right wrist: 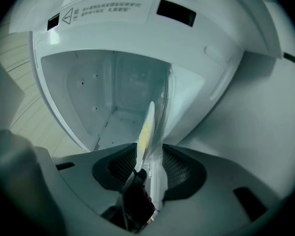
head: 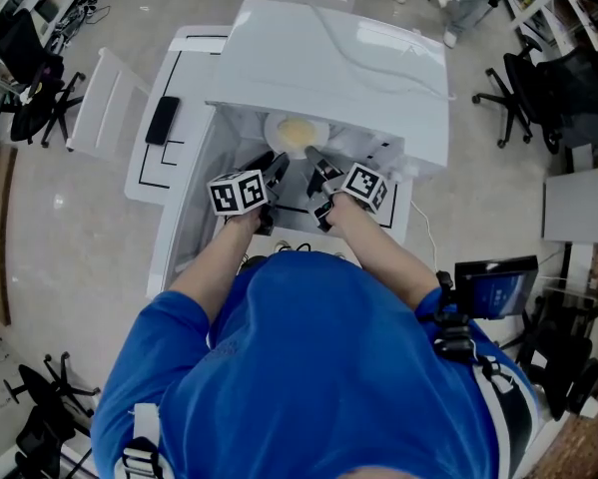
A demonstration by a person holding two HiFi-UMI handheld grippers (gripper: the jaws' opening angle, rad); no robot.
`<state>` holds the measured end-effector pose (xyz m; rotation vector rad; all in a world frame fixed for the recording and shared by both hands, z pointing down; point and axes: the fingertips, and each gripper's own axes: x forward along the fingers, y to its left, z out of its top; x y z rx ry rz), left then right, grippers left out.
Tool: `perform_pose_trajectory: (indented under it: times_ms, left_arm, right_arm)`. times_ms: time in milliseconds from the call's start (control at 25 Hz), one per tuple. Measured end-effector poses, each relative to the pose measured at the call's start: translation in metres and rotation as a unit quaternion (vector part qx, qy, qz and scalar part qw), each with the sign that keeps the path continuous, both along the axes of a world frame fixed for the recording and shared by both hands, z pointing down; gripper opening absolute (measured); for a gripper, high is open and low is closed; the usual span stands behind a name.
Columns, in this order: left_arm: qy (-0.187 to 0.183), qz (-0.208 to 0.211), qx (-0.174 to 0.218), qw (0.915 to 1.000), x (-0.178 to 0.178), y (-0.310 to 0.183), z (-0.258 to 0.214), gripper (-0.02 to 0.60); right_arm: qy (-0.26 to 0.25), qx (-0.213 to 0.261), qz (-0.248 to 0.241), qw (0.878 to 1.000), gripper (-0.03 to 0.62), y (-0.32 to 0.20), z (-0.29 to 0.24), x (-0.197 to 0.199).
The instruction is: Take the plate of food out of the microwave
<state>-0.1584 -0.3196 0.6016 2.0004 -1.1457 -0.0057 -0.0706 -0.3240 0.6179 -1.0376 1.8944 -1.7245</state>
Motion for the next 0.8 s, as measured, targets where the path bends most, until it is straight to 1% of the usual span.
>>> perform_pose_trajectory:
  times_ms: [320, 520, 600, 640, 680, 800]
  left_arm:
    - [0.007, 0.004, -0.006, 1.0, 0.0, -0.002, 0.001, 0.166]
    - [0.01, 0.0, -0.009, 0.9999, -0.002, -0.003, 0.004, 0.166]
    - [0.011, -0.001, -0.01, 0.9999, -0.003, -0.003, 0.004, 0.166]
    - [0.012, -0.001, -0.009, 0.9999, -0.003, -0.003, 0.004, 0.166]
    - [0.014, -0.001, -0.008, 0.9999, -0.003, -0.003, 0.003, 0.166]
    - [0.013, -0.002, -0.007, 0.9999, -0.003, -0.003, 0.004, 0.166]
  right_arm:
    - [-0.014, -0.02, 0.013, 1.0, 0.15, -0.005, 0.009, -0.003]
    - [-0.023, -0.028, 0.016, 0.999, 0.133, -0.005, 0.011, -0.004]
    - [-0.024, -0.026, 0.016, 0.999, 0.105, -0.004, 0.009, -0.004]
    - [-0.025, -0.023, 0.017, 0.999, 0.056, -0.005, 0.007, -0.005]
    - [-0.025, -0.021, 0.018, 0.999, 0.025, -0.006, 0.005, -0.005]
    - [-0.029, -0.023, 0.018, 0.999, 0.025, -0.007, 0.004, -0.005]
